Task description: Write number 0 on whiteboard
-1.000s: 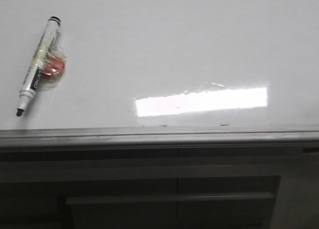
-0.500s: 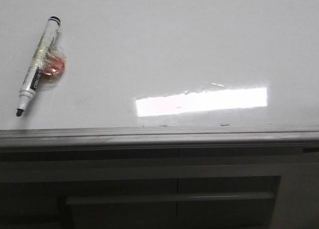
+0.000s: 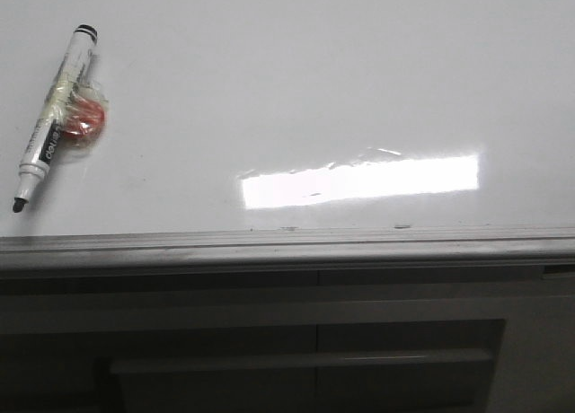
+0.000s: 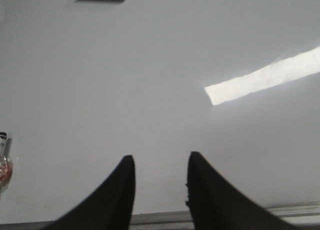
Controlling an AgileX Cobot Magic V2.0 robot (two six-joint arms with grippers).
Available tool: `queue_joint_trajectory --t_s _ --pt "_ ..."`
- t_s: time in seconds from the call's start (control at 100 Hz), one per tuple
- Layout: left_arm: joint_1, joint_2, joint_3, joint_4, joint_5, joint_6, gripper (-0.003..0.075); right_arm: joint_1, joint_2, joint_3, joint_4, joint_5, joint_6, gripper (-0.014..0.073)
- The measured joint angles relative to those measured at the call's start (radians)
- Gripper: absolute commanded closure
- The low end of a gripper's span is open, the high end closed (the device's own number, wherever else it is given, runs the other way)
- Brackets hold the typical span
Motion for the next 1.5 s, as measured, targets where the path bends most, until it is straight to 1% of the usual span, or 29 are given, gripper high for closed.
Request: queue_joint_trajectory --t_s 0.03,0.09,0.16,0.21,0.26,0.33,0.43,0.51,0.61,0.69,0.76,0.9,1.2,1.27,1.34,1.5 --pt "0.000 0.054 -0.045 0.019 0.050 0.011 0.0363 0.000 0.013 -0.005 -0.001 0.005 -0.010 0.0265" --pt "-0.014 0.135 -0.105 0.044 0.098 0.020 0.0364 0.000 0.040 -0.010 -0.002 0.015 -0.027 0.0265" --pt "-0.055 0.226 -0.170 0.097 0.132 0.027 0.0365 0.000 0.069 -0.011 -0.003 0.028 -0.047 0.0265" --pt "-0.093 0.287 -0.216 0.170 0.173 0.027 0.0365 0.000 0.085 -0.011 -0.005 0.040 -0.055 0.0265" --pt "-0.148 0.349 -0.261 0.251 0.215 0.017 0.0365 0.000 0.094 -0.011 -0.005 0.050 -0.061 0.0265" --pt "-0.227 0.446 -0.329 0.381 0.278 -0.042 0.0365 0.000 0.101 -0.011 -0.013 0.061 -0.070 0.0265" --pt "-0.338 0.551 -0.390 0.523 0.320 -0.124 0.0365 0.000 0.101 -0.011 -0.027 0.087 -0.072 0.0265" --pt "-0.416 0.611 -0.419 0.560 0.306 -0.196 0.0365 0.000 0.101 -0.011 -0.042 0.102 -0.074 0.0265" --pt "-0.506 0.665 -0.423 0.545 0.227 -0.314 0.0364 0.000 0.101 -0.006 -0.052 0.105 -0.076 0.0265" --pt "-0.551 0.710 -0.423 0.530 0.160 -0.416 0.0365 0.000 0.101 -0.001 -0.058 0.107 -0.078 0.0265" --pt "-0.576 0.754 -0.423 0.521 0.113 -0.463 0.0365 0.000 0.101 0.000 -0.060 0.107 -0.078 0.0265" --pt "-0.588 0.857 -0.423 0.508 0.084 -0.492 0.0365 0.000 0.101 0.000 -0.060 0.107 -0.078 0.0265" --pt "-0.588 1.039 -0.423 0.512 0.008 -0.496 0.0370 0.000 0.101 0.000 -0.062 0.107 -0.078 0.0265" --pt "-0.588 1.057 -0.425 0.508 -0.001 -0.496 0.0409 0.000 0.101 0.000 -0.062 0.107 -0.078 0.0265" --pt "-0.592 1.069 -0.427 0.505 -0.004 -0.496 0.0484 0.000 0.101 0.000 -0.062 0.107 -0.078 0.0265" --pt "-0.592 1.085 -0.428 0.507 -0.004 -0.496 0.0717 0.000 0.101 0.000 -0.062 0.107 -0.080 0.0265"
